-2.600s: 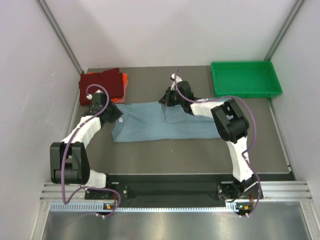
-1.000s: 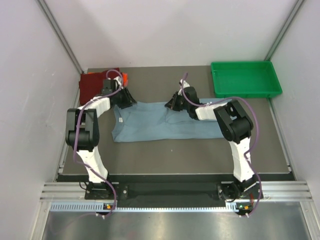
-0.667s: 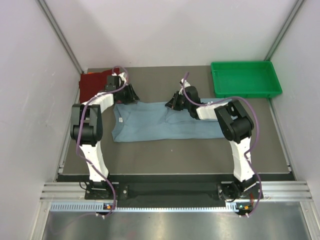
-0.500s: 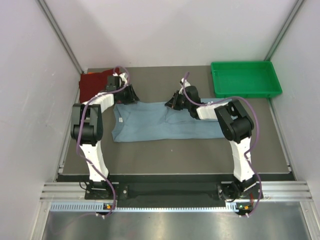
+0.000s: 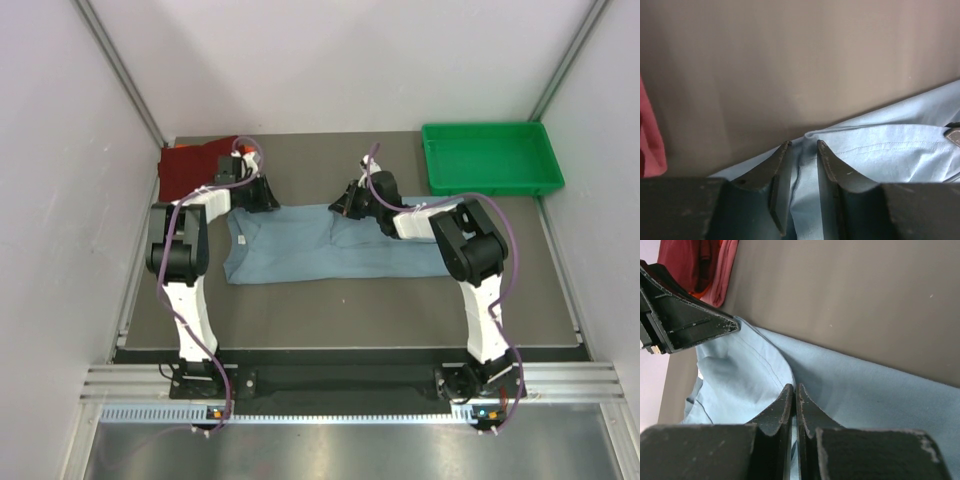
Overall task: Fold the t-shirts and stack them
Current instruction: Fold the tshirt
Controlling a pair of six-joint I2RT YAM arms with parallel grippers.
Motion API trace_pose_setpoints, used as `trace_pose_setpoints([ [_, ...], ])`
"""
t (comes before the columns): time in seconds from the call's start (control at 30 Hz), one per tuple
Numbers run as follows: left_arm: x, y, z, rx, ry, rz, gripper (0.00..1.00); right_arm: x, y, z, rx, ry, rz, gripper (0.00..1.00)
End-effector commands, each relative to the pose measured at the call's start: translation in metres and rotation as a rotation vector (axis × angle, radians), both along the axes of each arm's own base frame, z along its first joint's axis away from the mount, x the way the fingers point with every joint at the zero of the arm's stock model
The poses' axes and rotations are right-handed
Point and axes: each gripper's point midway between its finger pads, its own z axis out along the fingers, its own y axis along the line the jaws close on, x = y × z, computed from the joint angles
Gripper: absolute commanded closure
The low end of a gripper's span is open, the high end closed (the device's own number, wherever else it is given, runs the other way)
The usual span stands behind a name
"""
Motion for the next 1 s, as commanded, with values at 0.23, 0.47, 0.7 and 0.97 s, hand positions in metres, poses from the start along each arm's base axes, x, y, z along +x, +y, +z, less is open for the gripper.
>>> trace_pose_setpoints([
  [0.23, 0.022, -0.015, 0.035, -0.047, -0.125, -0.047, 1.00, 0.016, -0.002, 0.033, 0.054, -0.093, -0.007, 0.98],
  [0.47, 0.034, -0.014, 0.049, -0.070, -0.153, -0.001, 1.00, 0.021, -0.005, 0.033, 0.057, -0.108, -0.010, 1.00],
  [0.7, 0.041, -0.017, 0.059, -0.094, -0.196, 0.007, 1.00, 0.025, -0.012, 0.035, 0.068, -0.142, -0.014, 1.00],
  [0.97, 0.045, -0.022, 0.057, -0.120, -0.204, -0.013, 1.00, 0.026, -0.014, 0.033, 0.082, -0.154, -0.013, 1.00],
])
